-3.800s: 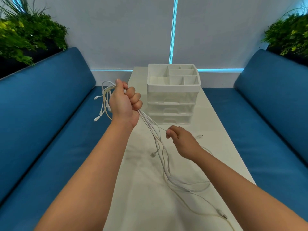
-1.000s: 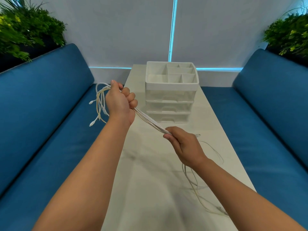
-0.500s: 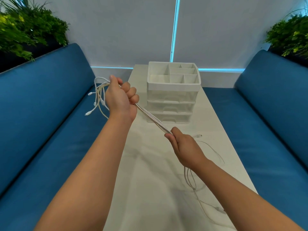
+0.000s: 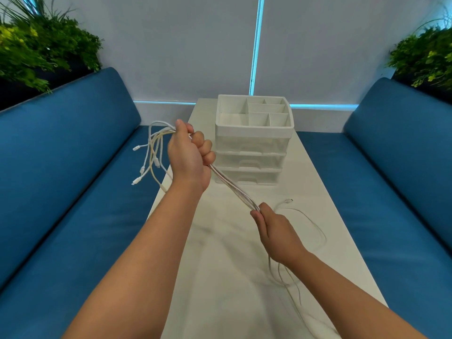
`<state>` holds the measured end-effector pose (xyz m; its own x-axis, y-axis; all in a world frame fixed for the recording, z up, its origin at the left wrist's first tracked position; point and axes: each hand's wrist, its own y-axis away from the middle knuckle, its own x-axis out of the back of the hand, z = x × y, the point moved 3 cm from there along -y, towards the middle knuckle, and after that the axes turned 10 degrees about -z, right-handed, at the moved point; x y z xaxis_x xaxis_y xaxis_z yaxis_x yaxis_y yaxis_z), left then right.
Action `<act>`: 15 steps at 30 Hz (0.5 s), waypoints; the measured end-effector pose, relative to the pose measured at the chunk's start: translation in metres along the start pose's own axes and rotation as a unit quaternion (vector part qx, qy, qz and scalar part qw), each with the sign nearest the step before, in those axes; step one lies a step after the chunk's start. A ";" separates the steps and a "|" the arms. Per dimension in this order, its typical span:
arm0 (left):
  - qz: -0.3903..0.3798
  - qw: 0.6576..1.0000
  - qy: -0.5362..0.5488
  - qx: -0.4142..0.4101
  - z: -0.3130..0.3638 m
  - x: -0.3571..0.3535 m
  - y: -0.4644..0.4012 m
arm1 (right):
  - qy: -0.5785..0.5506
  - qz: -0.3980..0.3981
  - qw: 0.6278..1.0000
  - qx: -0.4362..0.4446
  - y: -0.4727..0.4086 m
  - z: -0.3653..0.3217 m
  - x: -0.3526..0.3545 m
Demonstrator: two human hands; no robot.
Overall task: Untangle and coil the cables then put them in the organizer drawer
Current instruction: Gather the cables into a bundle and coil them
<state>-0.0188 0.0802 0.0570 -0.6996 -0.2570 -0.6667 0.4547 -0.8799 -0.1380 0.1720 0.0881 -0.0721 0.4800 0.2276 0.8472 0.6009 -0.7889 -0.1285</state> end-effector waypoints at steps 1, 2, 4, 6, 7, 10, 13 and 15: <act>-0.013 1.000 -0.011 0.005 -0.003 -0.002 0.003 | 0.004 -0.011 1.000 -0.026 -0.002 0.002 -0.001; -0.024 0.999 -0.019 0.009 -0.006 -0.004 0.005 | 0.014 -0.022 0.999 -0.047 -0.004 0.004 -0.002; -0.035 0.999 -0.023 0.009 -0.006 -0.008 0.007 | 0.034 -0.018 0.998 -0.045 -0.002 0.008 -0.003; -0.036 0.999 -0.019 0.005 -0.003 -0.009 0.007 | 0.015 -0.004 1.000 -0.002 0.006 0.010 -0.003; -0.034 0.999 -0.018 0.003 -0.001 -0.009 0.006 | -0.005 0.001 1.000 0.020 0.010 0.011 -0.005; -0.033 0.999 -0.018 0.003 -0.001 -0.007 0.006 | -0.054 0.026 0.997 0.041 0.017 0.016 -0.009; -0.039 0.999 -0.032 0.010 -0.004 -0.009 0.010 | -0.073 0.002 0.997 -0.006 0.018 0.017 -0.015; -0.042 0.998 -0.041 0.016 -0.007 -0.009 0.012 | -0.033 -0.020 0.998 -0.043 0.016 0.016 -0.017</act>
<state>-0.0028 0.0749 0.0560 -0.7784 -0.2117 -0.5910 0.3747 -0.9120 -0.1667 0.1832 0.0809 -0.0970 0.4988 0.2950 0.8150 0.5650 -0.8237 -0.0477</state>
